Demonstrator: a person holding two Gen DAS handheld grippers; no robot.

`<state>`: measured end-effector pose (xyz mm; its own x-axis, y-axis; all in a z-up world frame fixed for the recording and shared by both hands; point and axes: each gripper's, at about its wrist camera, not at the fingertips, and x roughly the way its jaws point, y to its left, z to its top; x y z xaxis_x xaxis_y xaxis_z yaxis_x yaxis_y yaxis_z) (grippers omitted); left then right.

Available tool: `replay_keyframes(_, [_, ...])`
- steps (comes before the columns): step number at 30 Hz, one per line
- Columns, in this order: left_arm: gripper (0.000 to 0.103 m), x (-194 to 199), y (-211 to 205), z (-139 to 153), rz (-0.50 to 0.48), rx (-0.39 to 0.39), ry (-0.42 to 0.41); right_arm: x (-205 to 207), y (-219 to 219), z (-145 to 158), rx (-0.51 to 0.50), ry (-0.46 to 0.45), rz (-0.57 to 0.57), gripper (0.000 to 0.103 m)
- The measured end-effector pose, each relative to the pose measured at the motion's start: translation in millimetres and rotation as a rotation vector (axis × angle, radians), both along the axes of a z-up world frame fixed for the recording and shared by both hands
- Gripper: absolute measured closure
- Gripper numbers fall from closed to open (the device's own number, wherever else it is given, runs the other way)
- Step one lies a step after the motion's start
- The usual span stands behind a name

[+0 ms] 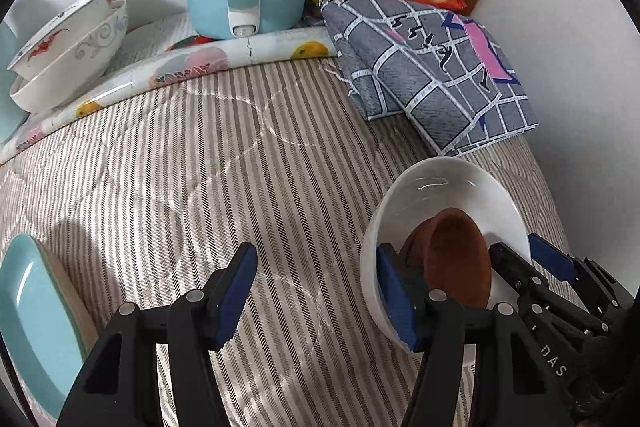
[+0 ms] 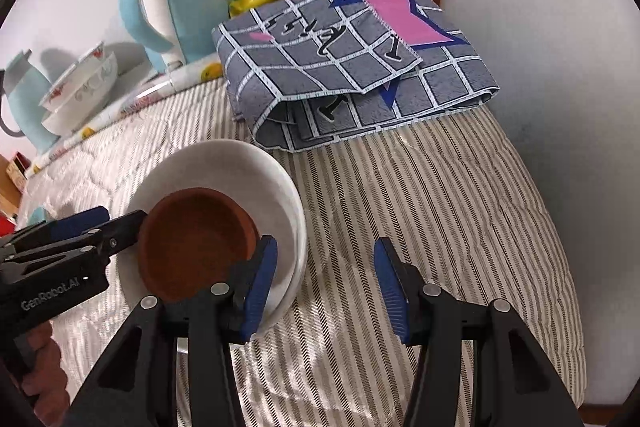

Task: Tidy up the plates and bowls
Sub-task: 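Move both grippers to the white bowl rim and close on it, then lift the white bowl with both grippers and carry it toward the plate stack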

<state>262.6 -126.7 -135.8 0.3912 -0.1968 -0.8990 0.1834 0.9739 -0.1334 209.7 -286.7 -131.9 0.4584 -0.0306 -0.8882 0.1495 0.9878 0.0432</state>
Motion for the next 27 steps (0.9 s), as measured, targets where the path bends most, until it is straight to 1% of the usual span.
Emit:
replay_keyframes(3, [0.044,4,-3,-6,-0.010,0.010,0.017,4,1,-6,-0.008,0.030,0.006,0.055])
replay_keyframes(9, [0.044,7,-6,-11,-0.020,-0.010,0.032,7,1,-9,-0.014,0.050,0.020,0.055])
replay_keyframes(13, [0.047,7,-5,-12,-0.017,-0.041,0.031,9,-1,-10,-0.003,0.052,0.016,0.055])
replay_keyframes(14, [0.052,7,-5,-13,-0.017,-0.050,0.030,9,-1,-10,0.005,0.051,0.013,0.055])
replay_keyframes(15, [0.053,8,-5,-13,-0.018,-0.061,0.033,9,-2,-10,0.011,0.050,0.010,0.055])
replay_keyframes(17, [0.066,7,-6,-15,-0.026,-0.095,0.039,10,-3,-11,0.019,0.044,0.010,0.057])
replay_keyframes(18, [0.069,7,-6,-15,-0.033,-0.105,0.039,9,-2,-11,0.025,0.041,0.013,0.061])
replay_keyframes(20, [0.079,5,-10,-13,-0.049,-0.116,0.028,9,-1,-10,0.046,0.033,0.021,0.067])
replay_keyframes(22, [0.087,4,-14,-12,-0.066,-0.124,0.020,9,1,-10,0.061,0.026,0.026,0.074])
replay_keyframes(23, [0.090,4,-16,-12,-0.069,-0.127,0.018,9,3,-9,0.078,0.021,0.031,0.081])
replay_keyframes(24, [0.092,4,-17,-11,-0.072,-0.127,0.013,9,3,-9,0.096,0.017,0.033,0.087])
replay_keyframes(27, [0.092,3,-16,-10,-0.063,-0.132,-0.003,8,6,-8,0.097,0.001,0.021,0.089])
